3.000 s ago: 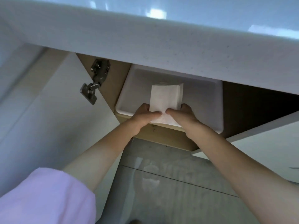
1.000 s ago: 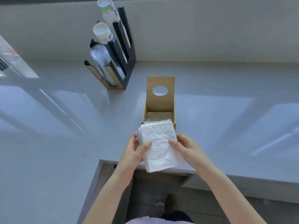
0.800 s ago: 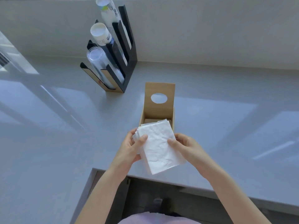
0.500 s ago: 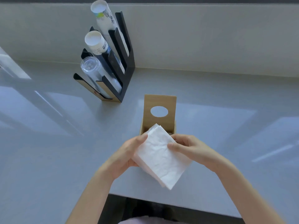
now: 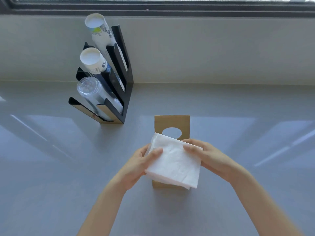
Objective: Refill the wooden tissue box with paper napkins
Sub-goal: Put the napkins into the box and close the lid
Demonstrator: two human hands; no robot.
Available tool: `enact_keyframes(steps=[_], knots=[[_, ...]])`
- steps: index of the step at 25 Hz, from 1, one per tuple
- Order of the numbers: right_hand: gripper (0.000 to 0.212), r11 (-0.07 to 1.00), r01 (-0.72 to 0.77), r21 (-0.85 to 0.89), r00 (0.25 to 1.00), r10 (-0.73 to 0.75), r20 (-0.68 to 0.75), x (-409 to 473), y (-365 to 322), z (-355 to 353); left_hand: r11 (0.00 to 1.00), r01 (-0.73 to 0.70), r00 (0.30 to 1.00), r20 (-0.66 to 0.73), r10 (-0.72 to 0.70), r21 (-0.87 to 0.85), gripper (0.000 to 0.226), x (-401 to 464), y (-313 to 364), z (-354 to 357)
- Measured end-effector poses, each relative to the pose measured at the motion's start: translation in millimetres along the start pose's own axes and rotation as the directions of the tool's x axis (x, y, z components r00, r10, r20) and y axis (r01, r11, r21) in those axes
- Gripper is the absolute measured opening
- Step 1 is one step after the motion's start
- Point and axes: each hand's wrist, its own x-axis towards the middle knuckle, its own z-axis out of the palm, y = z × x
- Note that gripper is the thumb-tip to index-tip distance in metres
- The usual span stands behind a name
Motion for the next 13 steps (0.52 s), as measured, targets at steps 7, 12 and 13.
enact_keyframes(steps=[7, 12, 13], knots=[[0.032, 0.968, -0.064, 0.243, 0.992, 0.088, -0.086, 2, 16, -5, 0.992, 0.021, 0.988, -0.148, -0.04, -0.124, 0.026, 12, -10, 5], [0.025, 0.99, -0.138, -0.002, 0.938, 0.13, -0.321, 8, 22, -9, 0.994, 0.094, 0.97, -0.231, -0.078, 0.06, 0.023, 14, -19, 11], [0.023, 0.987, -0.15, -0.059, 0.93, 0.121, -0.348, 10, 25, -11, 0.991, 0.11, 0.965, -0.247, -0.088, 0.078, 0.022, 14, -19, 11]])
